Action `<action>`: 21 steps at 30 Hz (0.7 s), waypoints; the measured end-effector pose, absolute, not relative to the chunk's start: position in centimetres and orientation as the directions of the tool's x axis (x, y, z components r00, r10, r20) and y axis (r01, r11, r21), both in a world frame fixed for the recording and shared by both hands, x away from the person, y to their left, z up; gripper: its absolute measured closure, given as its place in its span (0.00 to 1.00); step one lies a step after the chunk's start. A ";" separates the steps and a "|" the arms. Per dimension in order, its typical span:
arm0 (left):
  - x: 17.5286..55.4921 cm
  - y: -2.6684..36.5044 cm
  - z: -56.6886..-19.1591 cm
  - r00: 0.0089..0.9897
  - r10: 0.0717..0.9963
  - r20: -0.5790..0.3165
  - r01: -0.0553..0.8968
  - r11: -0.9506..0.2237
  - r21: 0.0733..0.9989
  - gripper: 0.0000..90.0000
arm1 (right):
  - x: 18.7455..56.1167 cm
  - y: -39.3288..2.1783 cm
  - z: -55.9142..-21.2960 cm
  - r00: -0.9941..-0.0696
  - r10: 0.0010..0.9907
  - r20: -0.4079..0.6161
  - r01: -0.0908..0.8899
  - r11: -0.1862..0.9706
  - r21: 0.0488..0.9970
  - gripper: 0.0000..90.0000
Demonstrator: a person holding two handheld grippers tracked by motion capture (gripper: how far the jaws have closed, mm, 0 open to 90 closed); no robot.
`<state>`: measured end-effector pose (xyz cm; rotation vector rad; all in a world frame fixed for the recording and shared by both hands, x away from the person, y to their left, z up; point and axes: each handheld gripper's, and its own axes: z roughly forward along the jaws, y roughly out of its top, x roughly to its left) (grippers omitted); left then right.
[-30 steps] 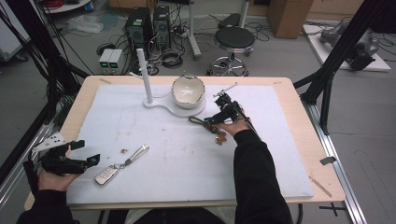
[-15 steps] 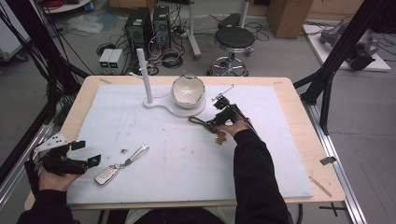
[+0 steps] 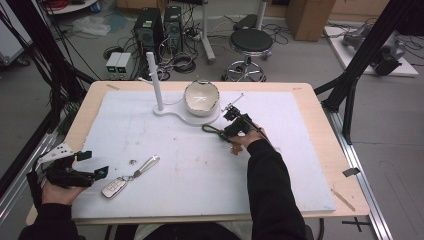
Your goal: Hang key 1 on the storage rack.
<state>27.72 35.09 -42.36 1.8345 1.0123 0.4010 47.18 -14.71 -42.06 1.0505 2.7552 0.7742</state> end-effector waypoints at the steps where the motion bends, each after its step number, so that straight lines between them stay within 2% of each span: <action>1: 27.7 35.1 -42.4 0.600 0.785 -0.154 0.467 -0.187 0.864 0.02 | 47.1 -14.6 -42.1 -0.764 0.638 0.095 0.594 0.639 0.488 0.80; 4: 27.7 35.1 -42.4 0.600 0.785 -0.154 0.468 -0.188 0.864 0.02 | 46.9 -14.5 -42.0 -0.773 0.630 0.073 0.578 0.652 0.491 0.84; 11: 27.7 35.1 -42.4 0.601 0.784 -0.154 0.468 -0.189 0.864 0.02 | 46.8 -14.6 -41.8 -0.769 0.635 0.072 0.582 0.649 0.490 0.86; 21: 27.7 35.0 -42.4 0.599 0.786 -0.153 0.468 -0.189 0.864 0.02 | 46.6 -15.6 -40.5 -0.752 0.648 0.122 0.601 0.597 0.531 0.86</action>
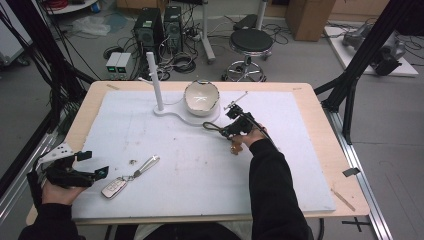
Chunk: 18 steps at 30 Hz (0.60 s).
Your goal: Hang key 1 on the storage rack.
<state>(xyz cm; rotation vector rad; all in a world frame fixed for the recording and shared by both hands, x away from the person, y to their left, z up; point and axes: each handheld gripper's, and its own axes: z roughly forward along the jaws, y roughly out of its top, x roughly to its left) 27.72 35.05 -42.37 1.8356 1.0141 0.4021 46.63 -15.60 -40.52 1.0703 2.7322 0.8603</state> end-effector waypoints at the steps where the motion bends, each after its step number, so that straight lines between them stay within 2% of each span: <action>1: 27.7 35.0 -42.4 0.599 0.786 -0.154 0.467 -0.187 0.864 0.02 | 46.6 -15.8 -40.2 -0.751 0.648 0.128 0.600 0.587 0.543 0.86; 7: 27.7 35.0 -42.3 0.598 0.788 -0.149 0.463 -0.188 0.866 0.02 | 46.3 -16.2 -37.9 -0.735 0.659 0.156 0.597 0.521 0.610 0.86; 18: 27.7 35.0 -42.3 0.597 0.788 -0.148 0.460 -0.185 0.868 0.02 | 45.9 -15.0 -34.0 -0.759 0.642 0.111 0.543 0.530 0.652 0.86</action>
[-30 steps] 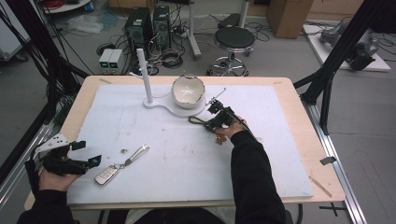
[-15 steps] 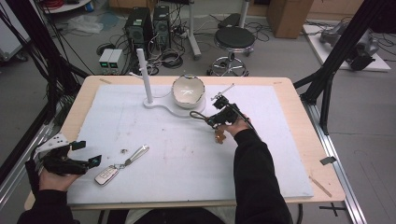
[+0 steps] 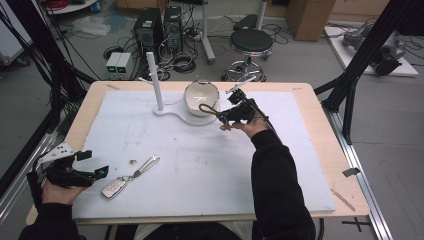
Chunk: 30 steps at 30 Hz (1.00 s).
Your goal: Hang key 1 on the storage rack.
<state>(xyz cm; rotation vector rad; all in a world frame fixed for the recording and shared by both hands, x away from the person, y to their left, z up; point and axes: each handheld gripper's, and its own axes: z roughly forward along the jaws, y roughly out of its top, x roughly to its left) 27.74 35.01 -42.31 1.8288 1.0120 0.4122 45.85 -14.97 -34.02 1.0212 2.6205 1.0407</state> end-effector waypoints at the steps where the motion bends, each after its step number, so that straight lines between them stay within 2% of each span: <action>1: 27.7 35.0 -42.3 0.598 0.788 -0.149 0.460 -0.185 0.869 0.02 | 45.8 -14.8 -33.6 -0.763 0.637 0.110 0.538 0.531 0.655 0.86; 18: 27.7 35.0 -42.3 0.600 0.787 -0.144 0.455 -0.187 0.871 0.02 | 46.2 -11.5 -28.1 -0.805 0.585 0.094 0.471 0.535 0.702 0.86; 30: 27.8 35.0 -42.3 0.603 0.784 -0.148 0.459 -0.189 0.868 0.02 | 46.7 -9.4 -25.6 -0.818 0.569 0.085 0.445 0.531 0.722 0.86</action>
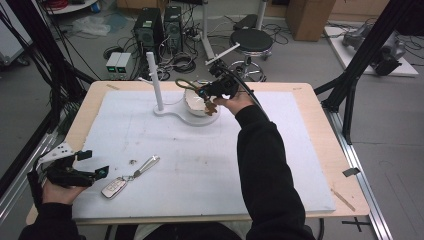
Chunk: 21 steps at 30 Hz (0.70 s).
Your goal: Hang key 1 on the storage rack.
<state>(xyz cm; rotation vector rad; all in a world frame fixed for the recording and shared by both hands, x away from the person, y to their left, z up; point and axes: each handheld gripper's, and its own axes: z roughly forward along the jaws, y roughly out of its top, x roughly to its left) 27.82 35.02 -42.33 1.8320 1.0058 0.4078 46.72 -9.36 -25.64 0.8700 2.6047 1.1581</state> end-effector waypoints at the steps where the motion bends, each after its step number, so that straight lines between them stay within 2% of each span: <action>1: 27.8 35.0 -42.3 0.602 0.784 -0.150 0.459 -0.187 0.868 0.02 | 46.8 -9.1 -25.5 -0.820 0.566 0.083 0.441 0.533 0.722 0.86; 21: 27.8 35.0 -42.3 0.608 0.779 -0.153 0.462 -0.190 0.866 0.02 | 47.7 -4.2 -22.3 -0.843 0.535 0.050 0.406 0.574 0.711 0.86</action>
